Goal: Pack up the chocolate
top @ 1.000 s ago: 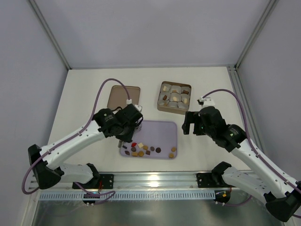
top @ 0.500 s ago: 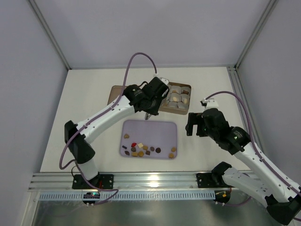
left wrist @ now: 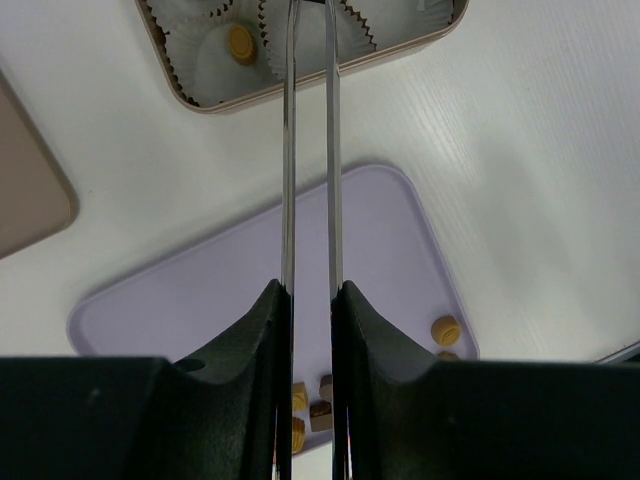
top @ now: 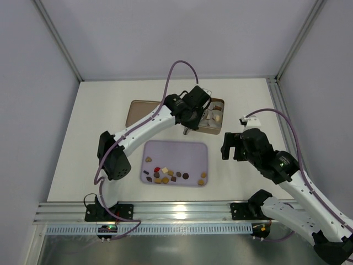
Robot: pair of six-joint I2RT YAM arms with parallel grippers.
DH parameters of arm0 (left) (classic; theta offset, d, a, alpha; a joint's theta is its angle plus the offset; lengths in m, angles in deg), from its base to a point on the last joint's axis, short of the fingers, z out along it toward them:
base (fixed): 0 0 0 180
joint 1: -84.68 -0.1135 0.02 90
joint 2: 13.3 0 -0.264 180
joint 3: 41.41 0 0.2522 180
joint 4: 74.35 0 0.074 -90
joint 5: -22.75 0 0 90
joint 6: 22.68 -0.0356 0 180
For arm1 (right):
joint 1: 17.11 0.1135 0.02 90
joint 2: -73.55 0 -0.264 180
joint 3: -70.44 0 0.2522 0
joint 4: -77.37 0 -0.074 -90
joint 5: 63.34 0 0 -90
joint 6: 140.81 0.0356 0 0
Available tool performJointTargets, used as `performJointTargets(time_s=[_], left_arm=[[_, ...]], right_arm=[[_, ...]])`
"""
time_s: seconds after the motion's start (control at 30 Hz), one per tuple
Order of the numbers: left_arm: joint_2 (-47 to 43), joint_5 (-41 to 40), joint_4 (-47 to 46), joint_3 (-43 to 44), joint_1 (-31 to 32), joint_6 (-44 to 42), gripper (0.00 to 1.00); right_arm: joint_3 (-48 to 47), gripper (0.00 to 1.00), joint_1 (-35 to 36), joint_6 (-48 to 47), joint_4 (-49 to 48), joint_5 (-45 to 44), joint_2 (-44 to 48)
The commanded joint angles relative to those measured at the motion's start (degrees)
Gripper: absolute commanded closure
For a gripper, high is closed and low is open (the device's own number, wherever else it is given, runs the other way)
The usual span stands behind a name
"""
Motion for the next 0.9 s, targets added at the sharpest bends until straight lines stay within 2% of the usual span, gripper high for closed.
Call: performJointTargets(time_s=[0.0, 0.87], left_arm=[[-0.09, 1.43, -2.06, 1.74, -0.31, -0.89, 0.83], [1.93, 2.40, -0.57, -0.02, -0.23, -1.15, 0.82]], right_arm=[[-2.06, 0.00, -0.33, -0.78, 0.24, -1.61, 0.84], [-1.09, 0.00, -0.24, -0.78, 0.51, -1.70, 1.72]])
